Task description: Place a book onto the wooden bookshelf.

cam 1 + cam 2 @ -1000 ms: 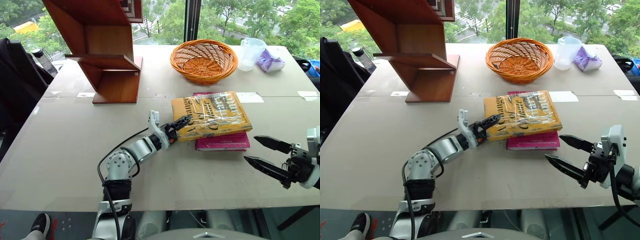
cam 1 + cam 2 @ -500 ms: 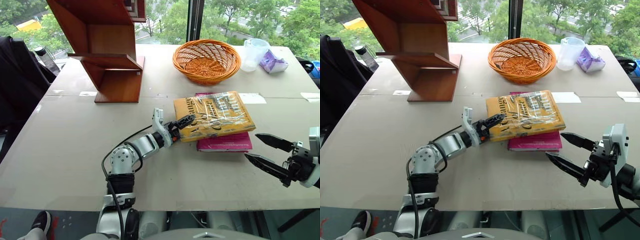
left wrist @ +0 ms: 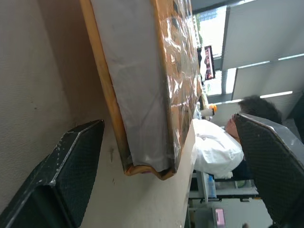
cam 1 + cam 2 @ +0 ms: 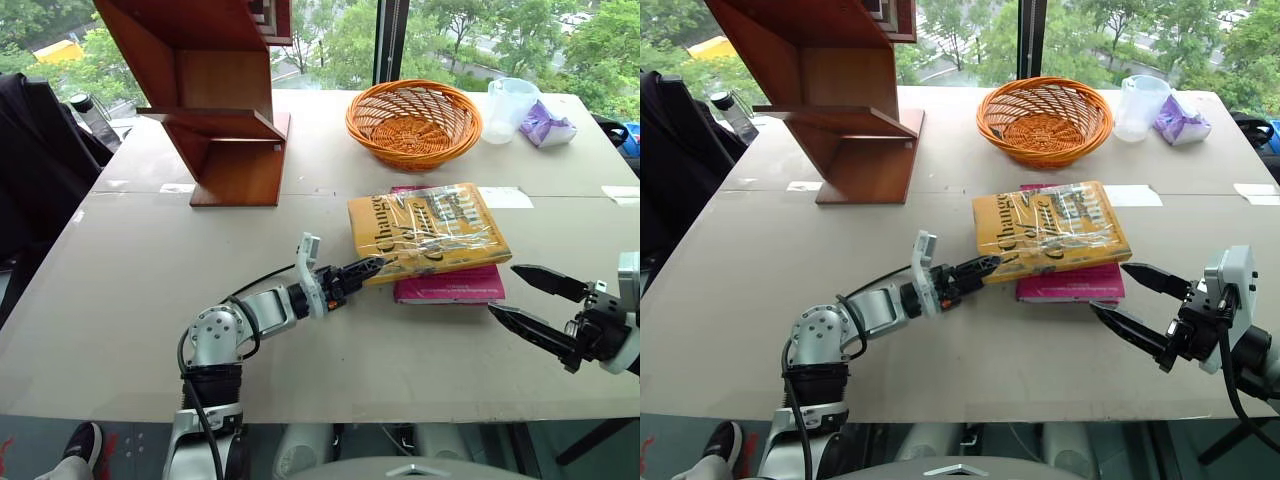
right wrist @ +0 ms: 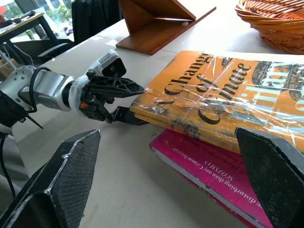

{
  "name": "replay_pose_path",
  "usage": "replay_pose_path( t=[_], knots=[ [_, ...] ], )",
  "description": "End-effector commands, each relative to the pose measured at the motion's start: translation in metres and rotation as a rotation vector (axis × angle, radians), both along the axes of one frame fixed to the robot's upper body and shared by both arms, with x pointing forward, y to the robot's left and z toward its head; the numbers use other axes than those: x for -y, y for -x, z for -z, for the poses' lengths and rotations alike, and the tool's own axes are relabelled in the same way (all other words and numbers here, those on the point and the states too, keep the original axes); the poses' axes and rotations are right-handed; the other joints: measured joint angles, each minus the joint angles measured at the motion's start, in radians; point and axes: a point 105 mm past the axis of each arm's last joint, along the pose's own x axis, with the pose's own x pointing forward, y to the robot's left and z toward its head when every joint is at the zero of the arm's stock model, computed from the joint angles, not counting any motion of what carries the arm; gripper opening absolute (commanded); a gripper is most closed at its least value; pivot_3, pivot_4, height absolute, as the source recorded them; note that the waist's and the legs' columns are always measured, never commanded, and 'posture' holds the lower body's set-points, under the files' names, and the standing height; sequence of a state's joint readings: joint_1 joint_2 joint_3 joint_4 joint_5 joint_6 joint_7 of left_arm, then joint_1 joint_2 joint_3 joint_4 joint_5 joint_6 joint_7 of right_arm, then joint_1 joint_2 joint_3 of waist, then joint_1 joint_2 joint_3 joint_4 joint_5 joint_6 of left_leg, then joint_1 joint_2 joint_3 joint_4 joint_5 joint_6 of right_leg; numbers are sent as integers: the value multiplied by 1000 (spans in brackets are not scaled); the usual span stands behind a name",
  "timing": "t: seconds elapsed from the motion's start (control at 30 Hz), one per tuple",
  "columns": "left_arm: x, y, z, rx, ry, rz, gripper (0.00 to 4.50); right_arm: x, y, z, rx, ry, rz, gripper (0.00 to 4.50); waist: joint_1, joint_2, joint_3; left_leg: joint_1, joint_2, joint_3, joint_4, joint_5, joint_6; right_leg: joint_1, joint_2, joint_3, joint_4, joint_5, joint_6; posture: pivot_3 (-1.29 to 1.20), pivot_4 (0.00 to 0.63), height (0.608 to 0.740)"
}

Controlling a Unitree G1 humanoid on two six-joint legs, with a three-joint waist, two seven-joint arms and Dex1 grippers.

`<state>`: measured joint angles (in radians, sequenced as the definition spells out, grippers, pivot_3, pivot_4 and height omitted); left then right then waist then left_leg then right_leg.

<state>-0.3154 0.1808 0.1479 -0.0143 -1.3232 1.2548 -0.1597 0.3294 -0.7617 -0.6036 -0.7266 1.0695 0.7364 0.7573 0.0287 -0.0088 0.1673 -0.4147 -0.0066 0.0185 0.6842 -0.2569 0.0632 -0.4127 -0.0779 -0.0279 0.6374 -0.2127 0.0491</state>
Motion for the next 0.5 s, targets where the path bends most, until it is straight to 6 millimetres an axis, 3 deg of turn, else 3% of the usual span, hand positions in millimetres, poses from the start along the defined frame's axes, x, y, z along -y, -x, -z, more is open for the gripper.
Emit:
replay_pose_path(
  t=[0.03, 0.37, 0.47, 0.5],
  knots=[
    [18, 20, 16, -82, -4, 130, 4500, -1, 1, -9, 43, 3, -13, 4482, 6, 0, 0, 0, 0, 0, 0, 0, 1, 0, 0, 0, -1, 0, 0, 0, 150, 740],
    [27, 3, 17, -90, 33, 66, 4500, 1, 13, -14, 56, -2, -33, 4482, 26, 0, -1, -1, -3, 0, 0, -1, 3, 2, -4, -1, -3, 0, 0, 0, 150, 740],
    [31, -2, 16, -84, 52, 43, 3711, 4, 16, -14, 65, 21, -33, 4500, 29, 0, -1, 0, -4, 0, 0, -1, 3, 2, -5, -1, -3, 0, 1, 0, 150, 740],
    [32, -4, 15, -83, 61, 34, 3226, 6, 16, -13, 67, 33, -29, 4500, 28, 0, -1, -1, -4, 0, 0, -1, 3, 2, -7, -2, -3, 0, 1, 0, 150, 740]
  ],
)
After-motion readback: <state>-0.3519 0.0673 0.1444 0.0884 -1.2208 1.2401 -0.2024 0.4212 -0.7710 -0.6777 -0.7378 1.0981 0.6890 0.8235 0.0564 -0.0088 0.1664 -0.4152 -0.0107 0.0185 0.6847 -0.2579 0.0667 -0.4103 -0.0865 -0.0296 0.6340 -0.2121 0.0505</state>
